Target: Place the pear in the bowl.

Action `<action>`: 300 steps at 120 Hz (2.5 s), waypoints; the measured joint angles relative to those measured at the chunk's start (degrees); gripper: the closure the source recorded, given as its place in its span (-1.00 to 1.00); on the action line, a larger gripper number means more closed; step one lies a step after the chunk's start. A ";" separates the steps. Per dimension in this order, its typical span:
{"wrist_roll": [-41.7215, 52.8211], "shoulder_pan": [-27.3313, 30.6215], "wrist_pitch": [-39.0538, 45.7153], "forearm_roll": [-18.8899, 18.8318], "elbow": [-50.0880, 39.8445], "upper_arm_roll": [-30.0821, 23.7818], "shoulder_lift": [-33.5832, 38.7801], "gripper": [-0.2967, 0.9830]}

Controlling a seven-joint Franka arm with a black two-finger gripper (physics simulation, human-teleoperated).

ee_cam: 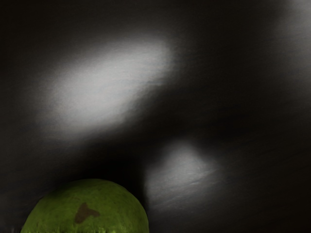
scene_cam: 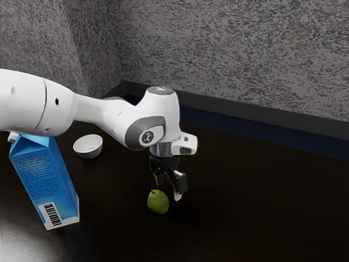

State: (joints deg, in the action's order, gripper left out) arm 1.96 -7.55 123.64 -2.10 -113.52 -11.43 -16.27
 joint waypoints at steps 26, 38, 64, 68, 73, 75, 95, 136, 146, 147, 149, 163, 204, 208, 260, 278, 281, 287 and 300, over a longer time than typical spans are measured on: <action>2.26 0.43 2.29 0.12 -2.99 2.88 2.09 -0.54; 3.12 0.48 4.59 0.55 -6.13 3.85 2.16 -0.54; 4.68 0.44 10.09 1.30 -7.60 4.07 -0.10 -0.54; 4.91 0.44 10.86 1.35 -7.57 4.10 -0.52 -0.54; 5.18 0.44 11.68 1.39 -7.54 4.12 -1.00 -0.54; 5.28 0.44 11.96 1.40 -7.54 4.13 -1.17 -0.54; 6.16 0.43 13.79 1.93 -7.78 4.27 -1.67 -0.53; 7.37 0.44 14.65 3.54 -8.75 4.81 -1.51 -0.21; 7.56 0.47 14.58 3.59 -8.75 4.84 -1.46 -0.15; 7.57 0.47 14.57 3.59 -8.75 4.84 -1.45 -0.14; 7.60 0.48 14.52 3.59 -8.73 4.84 -1.37 -0.14; 7.68 0.50 13.30 3.51 -8.26 4.95 -0.33 -0.08; 9.06 1.06 0.71 3.03 3.23 24.16 2.51 0.00; 9.49 2.13 -0.34 3.07 4.73 25.34 1.81 0.00; 18.51 15.05 -5.72 10.34 28.60 26.63 -18.36 -0.05; 21.41 15.54 -6.04 11.31 31.87 26.55 -20.69 -0.12; 21.91 15.58 -6.05 11.46 32.16 26.55 -20.89 -0.17; 22.86 15.61 -6.07 11.71 32.45 26.55 -21.18 -0.25; 24.68 15.63 -6.10 12.00 32.62 26.55 -21.37 -0.36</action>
State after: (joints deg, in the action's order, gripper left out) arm 26.64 8.08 117.54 9.90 -80.91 15.11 -37.64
